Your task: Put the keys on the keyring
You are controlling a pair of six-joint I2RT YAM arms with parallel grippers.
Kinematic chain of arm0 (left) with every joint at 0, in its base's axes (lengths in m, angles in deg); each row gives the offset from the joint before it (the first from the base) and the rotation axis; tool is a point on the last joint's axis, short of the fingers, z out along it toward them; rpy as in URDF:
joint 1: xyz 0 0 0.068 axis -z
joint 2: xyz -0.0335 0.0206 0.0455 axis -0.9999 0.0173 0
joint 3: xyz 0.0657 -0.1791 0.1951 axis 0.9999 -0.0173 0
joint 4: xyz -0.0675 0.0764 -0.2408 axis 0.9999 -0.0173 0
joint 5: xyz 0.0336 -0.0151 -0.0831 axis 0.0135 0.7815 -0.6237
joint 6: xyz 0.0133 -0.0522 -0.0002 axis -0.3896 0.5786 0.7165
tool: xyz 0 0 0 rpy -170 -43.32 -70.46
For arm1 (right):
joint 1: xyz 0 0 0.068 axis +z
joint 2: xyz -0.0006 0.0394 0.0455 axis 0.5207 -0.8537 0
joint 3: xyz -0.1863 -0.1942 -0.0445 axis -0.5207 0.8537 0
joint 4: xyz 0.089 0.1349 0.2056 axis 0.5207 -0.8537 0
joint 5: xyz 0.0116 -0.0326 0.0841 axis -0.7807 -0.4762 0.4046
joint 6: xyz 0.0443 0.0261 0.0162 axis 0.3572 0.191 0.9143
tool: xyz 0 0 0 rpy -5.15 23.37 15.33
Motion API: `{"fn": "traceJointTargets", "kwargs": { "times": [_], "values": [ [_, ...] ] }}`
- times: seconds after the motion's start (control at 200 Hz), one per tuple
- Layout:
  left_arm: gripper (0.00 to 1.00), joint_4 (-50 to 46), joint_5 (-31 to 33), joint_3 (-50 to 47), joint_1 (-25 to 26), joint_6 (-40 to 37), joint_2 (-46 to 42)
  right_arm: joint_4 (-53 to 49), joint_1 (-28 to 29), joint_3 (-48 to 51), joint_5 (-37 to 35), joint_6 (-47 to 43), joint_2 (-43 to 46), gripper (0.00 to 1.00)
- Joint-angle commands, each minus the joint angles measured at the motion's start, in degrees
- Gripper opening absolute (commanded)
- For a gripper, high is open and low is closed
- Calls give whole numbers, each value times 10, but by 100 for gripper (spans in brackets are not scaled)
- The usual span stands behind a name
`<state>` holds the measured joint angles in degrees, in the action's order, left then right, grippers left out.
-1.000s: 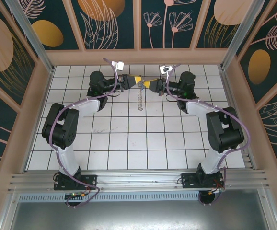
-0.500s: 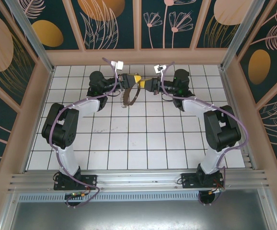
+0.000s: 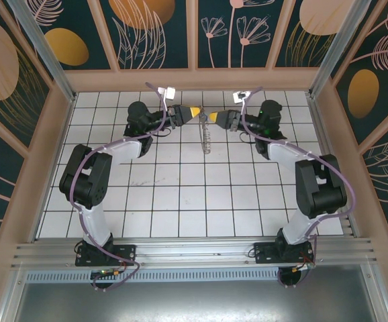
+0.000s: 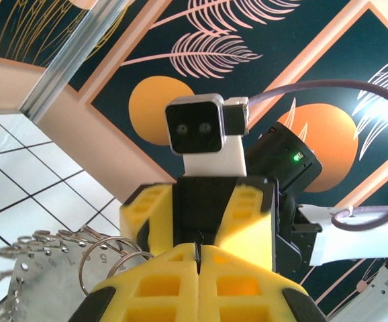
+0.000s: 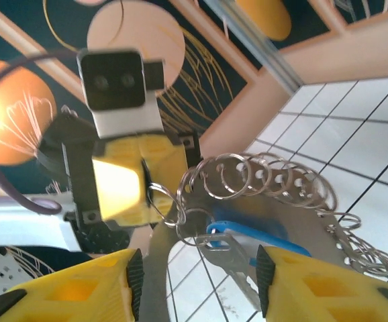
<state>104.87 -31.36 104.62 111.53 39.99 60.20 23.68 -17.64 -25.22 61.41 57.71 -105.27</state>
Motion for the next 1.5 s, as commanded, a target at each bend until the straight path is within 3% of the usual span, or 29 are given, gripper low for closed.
{"fn": "traceJointTargets", "kwargs": {
  "times": [0.0,0.15,0.335,0.756,1.131,1.221,1.396,1.491],
  "values": [
    [0,49,9,-3,1,14,-13,140,-16,10,28,132,27,52],
    [0,59,15,-4,1,23,-12,254,-34,-10,26,306,-12,53],
    [0,67,23,-5,1,34,-15,511,-57,-38,-28,611,-132,51],
    [0,62,47,-12,1,38,-21,508,-58,-39,-58,633,-180,48],
    [0,88,52,-10,1,61,-9,498,-33,-24,-55,576,-165,40],
    [0,88,52,-10,1,62,-9,445,-21,-8,-55,498,-137,40],
    [0,82,50,-12,1,57,-10,191,-2,17,-88,245,-38,40],
    [0,86,47,-11,2,58,-9,113,13,16,-105,163,0,41]
  ]
}}
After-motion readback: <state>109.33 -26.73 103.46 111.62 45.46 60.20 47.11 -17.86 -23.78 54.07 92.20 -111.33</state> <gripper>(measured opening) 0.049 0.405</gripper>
